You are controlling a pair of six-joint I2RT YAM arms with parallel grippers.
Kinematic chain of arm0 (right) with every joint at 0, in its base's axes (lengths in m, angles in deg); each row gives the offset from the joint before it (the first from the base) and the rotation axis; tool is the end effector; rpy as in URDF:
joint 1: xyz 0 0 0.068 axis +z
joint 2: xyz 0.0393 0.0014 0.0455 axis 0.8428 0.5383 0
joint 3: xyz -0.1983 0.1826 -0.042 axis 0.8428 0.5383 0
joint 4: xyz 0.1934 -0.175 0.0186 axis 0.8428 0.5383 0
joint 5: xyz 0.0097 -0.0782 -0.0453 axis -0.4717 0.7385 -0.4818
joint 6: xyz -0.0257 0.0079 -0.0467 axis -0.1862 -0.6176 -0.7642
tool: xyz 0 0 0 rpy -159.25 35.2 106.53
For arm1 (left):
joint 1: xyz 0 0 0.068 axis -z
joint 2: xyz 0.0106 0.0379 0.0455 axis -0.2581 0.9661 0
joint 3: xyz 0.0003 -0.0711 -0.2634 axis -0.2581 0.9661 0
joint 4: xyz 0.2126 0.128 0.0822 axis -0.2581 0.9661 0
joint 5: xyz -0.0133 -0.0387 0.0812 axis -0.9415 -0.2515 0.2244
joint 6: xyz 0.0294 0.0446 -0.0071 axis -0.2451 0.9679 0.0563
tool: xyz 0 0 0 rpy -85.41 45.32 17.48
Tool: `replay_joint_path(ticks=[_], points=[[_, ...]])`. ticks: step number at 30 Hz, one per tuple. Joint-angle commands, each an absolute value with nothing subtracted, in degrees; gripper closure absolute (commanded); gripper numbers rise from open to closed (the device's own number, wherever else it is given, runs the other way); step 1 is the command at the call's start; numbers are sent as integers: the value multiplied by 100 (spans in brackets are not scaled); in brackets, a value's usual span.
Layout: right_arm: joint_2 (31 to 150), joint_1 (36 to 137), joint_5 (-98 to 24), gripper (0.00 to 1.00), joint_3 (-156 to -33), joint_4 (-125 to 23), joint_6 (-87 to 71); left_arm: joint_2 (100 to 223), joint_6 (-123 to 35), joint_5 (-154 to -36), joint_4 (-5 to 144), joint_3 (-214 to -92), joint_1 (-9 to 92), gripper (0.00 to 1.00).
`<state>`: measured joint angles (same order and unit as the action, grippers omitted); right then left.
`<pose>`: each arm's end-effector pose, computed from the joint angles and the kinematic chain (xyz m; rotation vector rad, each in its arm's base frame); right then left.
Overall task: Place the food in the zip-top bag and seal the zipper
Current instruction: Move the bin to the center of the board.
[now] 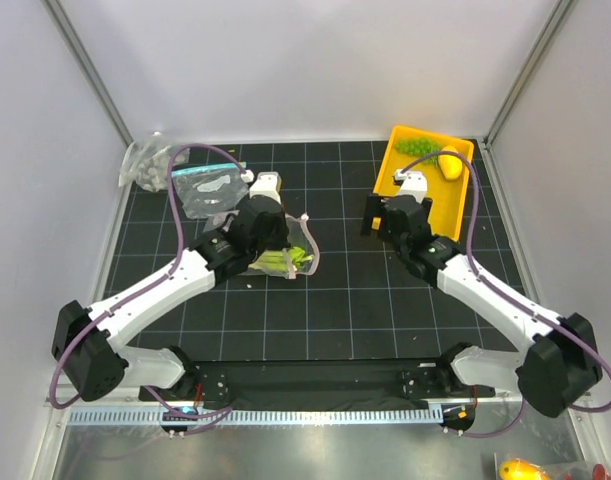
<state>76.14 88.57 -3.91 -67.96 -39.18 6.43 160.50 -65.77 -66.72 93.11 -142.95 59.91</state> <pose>0.2306 0.1214 0.2858 0.0902 2.0421 0.1068 0.2143 -0.1968 0.3148 0.0155 2.1489 -0.4317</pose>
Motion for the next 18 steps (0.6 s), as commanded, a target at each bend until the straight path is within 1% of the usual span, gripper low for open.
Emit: replay_joint_path(ticks=[1, 2, 3, 5, 6, 7, 12, 14, 17, 18], points=[[8112, 8793, 357, 1, -6790, -5023, 181, 15788, -6451, -6621, 9092, -14470, 5996, 100], [8288, 8723, 287, 0, -6799, -5139, 48, 15787, -6451, -6647, 9084, -14461, 5996, 100], [8716, 8679, 191, 0, -6851, -5393, -5, 15779, -6451, -6648, 9084, -14461, 5987, 100], [9358, 8591, -99, 0, -7307, -5317, -49, 15787, -6442, -6604, 9083, -14461, 5996, 99], [9362, 8574, -117, 0, -7483, -5247, -102, 15805, -6433, -6578, 9084, -14461, 5987, 100], [9702, 8565, -74, 0, -7841, -5037, -120, 15822, -6425, -6551, 9075, -14469, 5996, 100], [10749, 8337, -38, 1, -8634, -4615, 213, 15875, -6389, -6516, 9101, -14496, 5987, 100], [11275, 8319, -134, 2, -9126, -4088, 415, 15849, -6433, -6542, 9092, -14470, 5987, 100], [11716, 8318, -810, 12, -9541, -3577, 565, 15796, -6468, -6586, 8873, -14312, 5996, 100], [11753, 8318, -1203, 17, -9593, -3463, 661, 15761, -6468, -6586, 8873, -14303, 5987, 100]])
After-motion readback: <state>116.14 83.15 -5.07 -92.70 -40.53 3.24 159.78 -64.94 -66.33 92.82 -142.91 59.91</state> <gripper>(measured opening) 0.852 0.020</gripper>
